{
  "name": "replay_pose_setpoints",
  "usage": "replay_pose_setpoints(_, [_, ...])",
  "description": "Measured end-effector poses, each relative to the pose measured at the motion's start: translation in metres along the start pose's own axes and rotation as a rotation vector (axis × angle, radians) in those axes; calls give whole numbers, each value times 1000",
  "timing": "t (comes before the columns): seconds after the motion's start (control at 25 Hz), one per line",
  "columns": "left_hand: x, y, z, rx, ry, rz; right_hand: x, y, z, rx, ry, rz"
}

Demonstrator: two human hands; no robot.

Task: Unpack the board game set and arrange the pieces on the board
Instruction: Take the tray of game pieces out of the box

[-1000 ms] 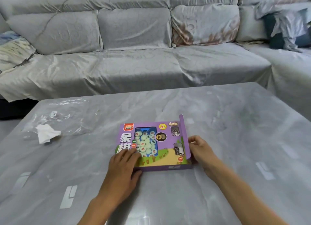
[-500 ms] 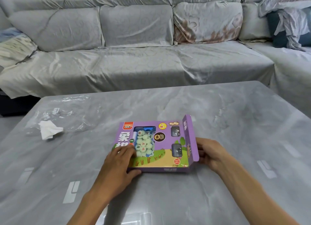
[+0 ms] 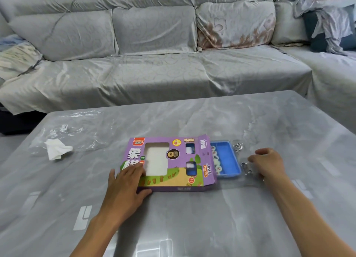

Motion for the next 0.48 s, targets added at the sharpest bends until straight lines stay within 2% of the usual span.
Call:
replay_pose_setpoints(0.08, [3, 9, 9, -28, 114, 19, 11, -8, -5, 249, -225, 101])
replay_pose_setpoints(0.12, [5, 12, 15, -29, 163, 34, 24, -7, -11, 306, -384, 43])
replay_pose_setpoints(0.16, [6, 14, 18, -25, 196, 50, 37, -2, -16, 325, -525, -136])
replay_pose_setpoints(0.2, [5, 16, 20, -12, 212, 67, 52, 3, -20, 381, -626, -381])
replay_pose_setpoints(0.24, [4, 17, 20, 4, 213, 83, 64, 8, -21, 490, -678, -605])
replay_pose_setpoints(0.28, [3, 18, 19, 14, 205, 96, 71, 11, -19, 624, -725, -722])
replay_pose_setpoints(0.36, [5, 19, 18, 18, 191, 118, 67, 14, -18, 794, -787, -641])
replay_pose_setpoints(0.48, [4, 20, 17, 4, 210, 88, 65, 16, -27, 853, -780, -524])
Point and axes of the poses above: each hand's wrist, its own x-axis away from the middle knuckle, its own y-axis out of the palm, z = x × y, the point moved 1 cm from there along -x, towards the middle knuckle
